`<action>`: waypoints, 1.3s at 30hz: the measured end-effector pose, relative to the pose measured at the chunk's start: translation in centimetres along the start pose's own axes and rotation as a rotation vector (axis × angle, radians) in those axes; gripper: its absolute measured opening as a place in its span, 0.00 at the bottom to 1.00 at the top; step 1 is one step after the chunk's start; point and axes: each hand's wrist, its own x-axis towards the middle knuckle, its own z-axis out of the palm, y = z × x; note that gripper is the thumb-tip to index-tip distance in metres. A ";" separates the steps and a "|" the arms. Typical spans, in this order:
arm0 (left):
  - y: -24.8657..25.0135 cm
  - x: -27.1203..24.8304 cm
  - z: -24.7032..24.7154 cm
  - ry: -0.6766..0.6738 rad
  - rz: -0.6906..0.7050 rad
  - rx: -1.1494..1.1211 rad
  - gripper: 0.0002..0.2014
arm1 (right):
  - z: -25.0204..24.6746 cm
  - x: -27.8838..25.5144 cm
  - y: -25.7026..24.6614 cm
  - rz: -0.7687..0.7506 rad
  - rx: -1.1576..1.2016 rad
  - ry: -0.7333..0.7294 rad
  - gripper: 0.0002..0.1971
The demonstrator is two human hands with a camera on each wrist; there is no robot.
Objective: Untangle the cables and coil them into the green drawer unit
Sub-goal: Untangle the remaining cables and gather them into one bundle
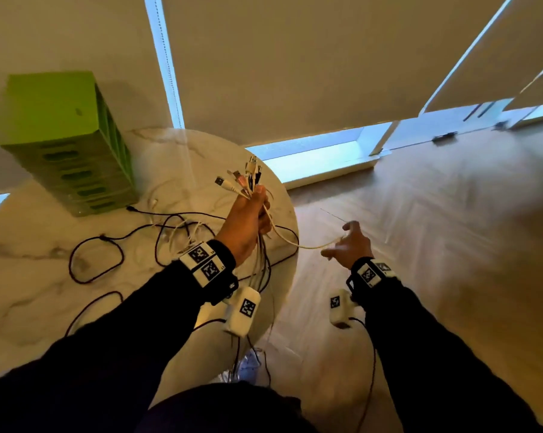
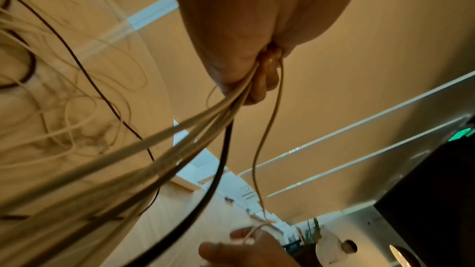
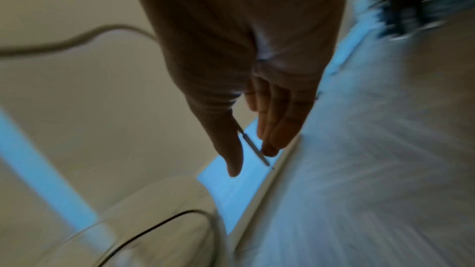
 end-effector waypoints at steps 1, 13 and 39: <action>-0.5 -0.1 1.0 -0.028 -0.017 0.016 0.17 | -0.8 -0.4 2.0 0.148 -0.009 -0.002 0.45; -5.5 0.0 4.9 -0.141 -0.030 0.325 0.24 | -1.0 -9.2 1.4 -0.413 0.049 -0.627 0.26; -3.0 1.5 2.5 -0.027 0.008 0.349 0.15 | -2.7 -6.4 -6.0 -0.544 0.207 -0.302 0.08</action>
